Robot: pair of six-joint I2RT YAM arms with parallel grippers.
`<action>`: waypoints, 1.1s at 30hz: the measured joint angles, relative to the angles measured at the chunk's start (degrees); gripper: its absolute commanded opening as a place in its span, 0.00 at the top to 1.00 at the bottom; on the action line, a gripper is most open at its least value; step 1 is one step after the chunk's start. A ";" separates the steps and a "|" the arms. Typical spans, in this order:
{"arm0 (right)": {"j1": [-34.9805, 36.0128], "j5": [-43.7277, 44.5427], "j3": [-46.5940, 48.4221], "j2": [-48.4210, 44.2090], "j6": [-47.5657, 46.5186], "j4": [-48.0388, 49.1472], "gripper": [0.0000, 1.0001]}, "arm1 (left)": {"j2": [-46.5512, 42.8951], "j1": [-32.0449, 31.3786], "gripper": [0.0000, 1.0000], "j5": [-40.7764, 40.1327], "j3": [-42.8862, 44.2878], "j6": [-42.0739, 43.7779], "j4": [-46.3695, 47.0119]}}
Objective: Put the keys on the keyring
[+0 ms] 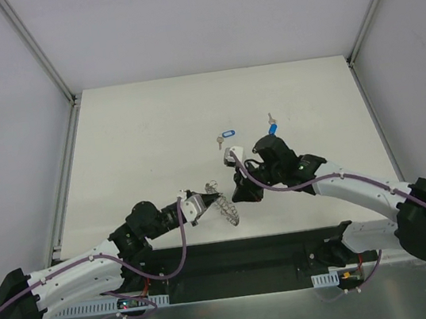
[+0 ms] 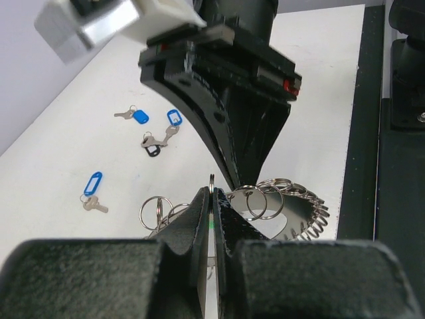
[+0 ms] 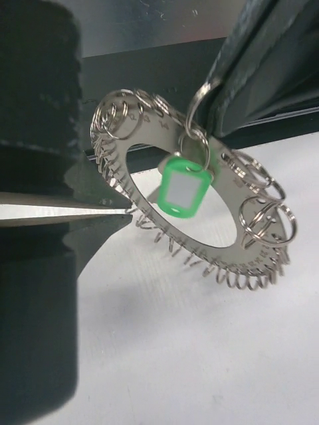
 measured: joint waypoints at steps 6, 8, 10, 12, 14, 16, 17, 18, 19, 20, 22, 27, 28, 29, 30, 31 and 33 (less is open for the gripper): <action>-0.04 4.68 -0.98 -7.37 0.61 0.55 0.81 | 0.00 0.00 1.00 -1.31 -0.24 0.09 -0.13; -0.04 6.21 -1.29 -9.09 0.70 0.68 0.78 | 0.02 0.00 1.00 -1.90 -0.24 0.09 -0.31; -0.04 7.98 -1.70 -10.19 1.05 0.98 0.74 | 0.09 0.00 1.00 -2.56 -0.24 0.09 -0.39; -0.04 9.90 -2.19 -10.75 1.51 1.16 0.67 | 0.42 0.00 1.00 -3.28 -0.24 0.07 -0.44; -0.04 13.14 -2.86 -11.21 2.25 1.29 0.55 | 1.07 0.07 1.00 -4.57 -0.20 0.02 -0.72; -0.09 16.15 -3.26 -11.50 3.04 1.25 0.47 | 1.97 0.46 1.00 -6.19 0.02 -0.17 -1.49; -0.09 17.77 -3.48 -11.72 3.50 1.29 0.39 | 2.67 0.76 1.00 -7.54 0.37 -0.33 -2.10; -0.11 19.69 -3.69 -11.98 3.85 1.33 0.35 | 3.48 1.36 1.00 -8.92 1.09 -0.55 -3.13; -0.11 21.46 -3.91 -12.28 4.42 1.33 0.32 | 4.46 2.38 1.00 -10.12 2.16 -0.90 -4.39; -0.15 23.21 -4.07 -12.55 4.85 1.27 0.27 | 5.31 3.45 1.00 -10.95 3.08 -1.38 -5.20; -0.24 26.91 -4.28 -12.96 5.73 1.25 0.22 | 7.61 8.31 1.00 -11.41 5.81 -3.19 -7.10; -0.50 35.10 -4.57 -13.07 7.74 1.09 0.12 | 16.81 19.54 0.99 -11.96 14.19 -7.15 -8.28; -0.57 36.59 -4.70 -13.14 8.15 1.05 0.11 | 19.08 20.72 0.98 -11.93 16.28 -7.67 -8.28; -0.59 38.03 -4.83 -13.27 8.46 0.94 0.09 | 21.35 21.70 0.98 -11.89 18.36 -7.85 -8.35; -0.66 39.43 -4.94 -13.51 8.85 0.72 0.09 | 23.15 22.36 0.98 -11.89 19.87 -7.93 -8.33; -0.68 40.61 -5.18 -13.90 9.22 0.74 0.09 | 25.24 23.32 0.98 -11.89 21.70 -8.02 -8.20; -0.81 42.66 -5.77 -15.04 9.66 0.52 0.08 | 28.74 25.03 0.96 -11.96 24.44 -8.11 -7.69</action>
